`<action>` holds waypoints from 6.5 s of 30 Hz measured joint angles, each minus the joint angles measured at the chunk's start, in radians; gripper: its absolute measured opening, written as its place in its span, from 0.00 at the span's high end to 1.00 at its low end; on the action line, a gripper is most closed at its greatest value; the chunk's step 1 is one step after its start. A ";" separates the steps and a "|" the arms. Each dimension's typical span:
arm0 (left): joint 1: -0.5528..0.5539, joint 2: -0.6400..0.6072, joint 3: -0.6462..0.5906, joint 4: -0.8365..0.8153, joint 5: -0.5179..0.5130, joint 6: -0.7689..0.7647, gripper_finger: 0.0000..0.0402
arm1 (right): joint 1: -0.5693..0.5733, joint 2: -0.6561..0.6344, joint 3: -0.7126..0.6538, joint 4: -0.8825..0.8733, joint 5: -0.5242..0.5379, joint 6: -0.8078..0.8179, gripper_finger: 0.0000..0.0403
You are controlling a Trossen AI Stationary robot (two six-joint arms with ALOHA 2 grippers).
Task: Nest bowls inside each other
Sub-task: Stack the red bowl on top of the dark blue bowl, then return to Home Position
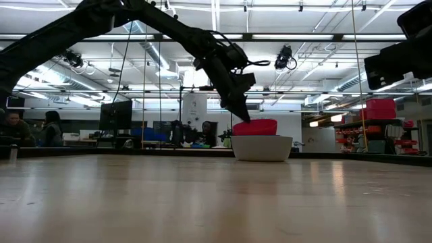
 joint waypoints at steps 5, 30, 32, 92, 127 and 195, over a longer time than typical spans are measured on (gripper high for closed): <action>0.001 0.000 0.000 -0.035 0.004 -0.002 1.00 | 0.000 0.000 0.000 0.000 -0.002 0.003 0.67; 0.008 0.000 0.001 0.131 -0.029 -0.111 0.36 | 0.000 0.000 0.000 0.000 -0.002 0.014 0.65; 0.011 0.000 0.001 0.153 -0.030 -0.130 0.37 | 0.000 0.000 0.000 0.000 -0.002 0.014 0.65; -0.354 -1.549 -1.851 1.258 -0.031 -0.456 0.51 | 0.000 0.023 0.000 -0.014 -0.086 0.006 0.65; -0.917 -2.294 -2.036 0.747 -0.572 -0.405 0.51 | 0.000 0.024 0.000 -0.014 -0.089 0.066 0.65; -0.638 -2.284 -2.039 0.714 -0.444 -0.327 0.51 | -0.296 0.073 -0.026 0.038 -0.185 -0.147 0.65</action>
